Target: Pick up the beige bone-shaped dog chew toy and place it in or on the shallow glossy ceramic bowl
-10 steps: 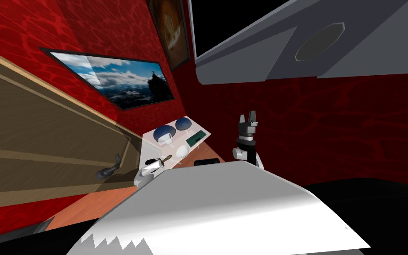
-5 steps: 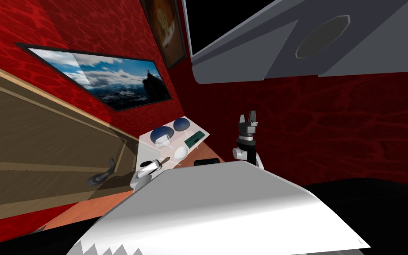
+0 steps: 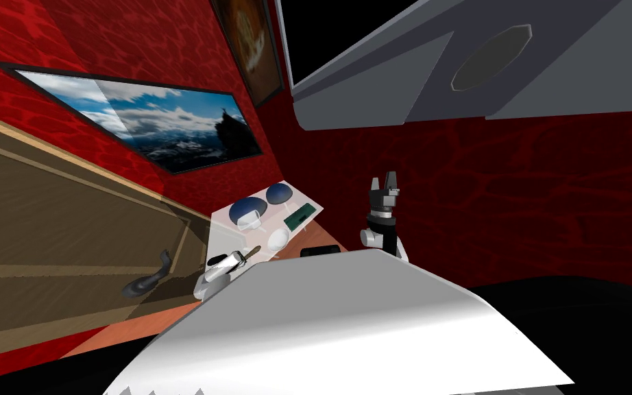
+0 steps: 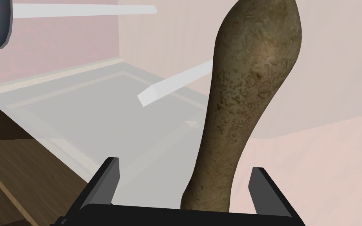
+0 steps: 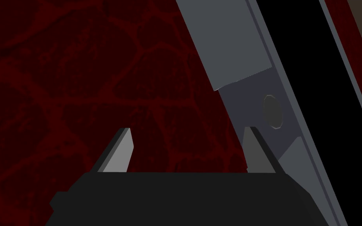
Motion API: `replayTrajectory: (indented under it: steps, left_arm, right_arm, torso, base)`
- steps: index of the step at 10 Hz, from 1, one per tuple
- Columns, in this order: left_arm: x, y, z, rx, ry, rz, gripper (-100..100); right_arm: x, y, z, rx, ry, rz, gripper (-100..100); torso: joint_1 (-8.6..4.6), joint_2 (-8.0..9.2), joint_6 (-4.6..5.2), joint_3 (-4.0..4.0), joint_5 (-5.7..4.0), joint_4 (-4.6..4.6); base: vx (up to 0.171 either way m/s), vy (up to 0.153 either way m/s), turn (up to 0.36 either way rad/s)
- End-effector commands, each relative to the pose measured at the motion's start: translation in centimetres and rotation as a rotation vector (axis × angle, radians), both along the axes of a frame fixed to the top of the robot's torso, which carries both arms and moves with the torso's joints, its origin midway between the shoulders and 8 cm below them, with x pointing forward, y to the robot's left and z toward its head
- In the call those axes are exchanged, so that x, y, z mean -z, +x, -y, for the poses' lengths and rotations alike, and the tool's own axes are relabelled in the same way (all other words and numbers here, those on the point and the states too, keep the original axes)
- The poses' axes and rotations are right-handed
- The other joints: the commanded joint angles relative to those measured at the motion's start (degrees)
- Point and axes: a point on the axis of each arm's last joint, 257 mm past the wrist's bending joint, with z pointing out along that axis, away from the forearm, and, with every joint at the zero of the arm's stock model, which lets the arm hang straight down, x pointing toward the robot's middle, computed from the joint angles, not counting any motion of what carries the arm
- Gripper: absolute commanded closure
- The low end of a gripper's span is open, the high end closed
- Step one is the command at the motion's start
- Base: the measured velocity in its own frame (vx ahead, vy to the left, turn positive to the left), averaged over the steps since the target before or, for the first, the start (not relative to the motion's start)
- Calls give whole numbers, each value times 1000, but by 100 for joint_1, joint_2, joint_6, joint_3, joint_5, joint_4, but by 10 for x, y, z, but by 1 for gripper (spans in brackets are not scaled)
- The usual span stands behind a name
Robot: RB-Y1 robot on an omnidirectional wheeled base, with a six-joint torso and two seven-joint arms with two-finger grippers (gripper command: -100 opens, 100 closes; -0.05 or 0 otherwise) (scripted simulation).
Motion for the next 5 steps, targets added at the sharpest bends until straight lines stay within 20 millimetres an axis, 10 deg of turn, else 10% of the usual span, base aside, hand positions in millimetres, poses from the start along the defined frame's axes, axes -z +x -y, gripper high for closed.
replayTrajectory:
  steps: [1, 5]
  left_arm:
    - [-3, -7, -9, 4, 13, -9, -100]
    - [-3, -22, -22, -10, 16, -12, -100]
  right_arm:
    - [0, 0, 0, 0, 0, 0, 0]
    - [0, 0, 0, 0, 0, 0, 0]
  torso:
    - [0, 0, 0, 0, 0, 0]
    - [2, 2, -1, 1, 0, 0]
  base:
    - [11, -9, 10]
    - [14, -13, -39]
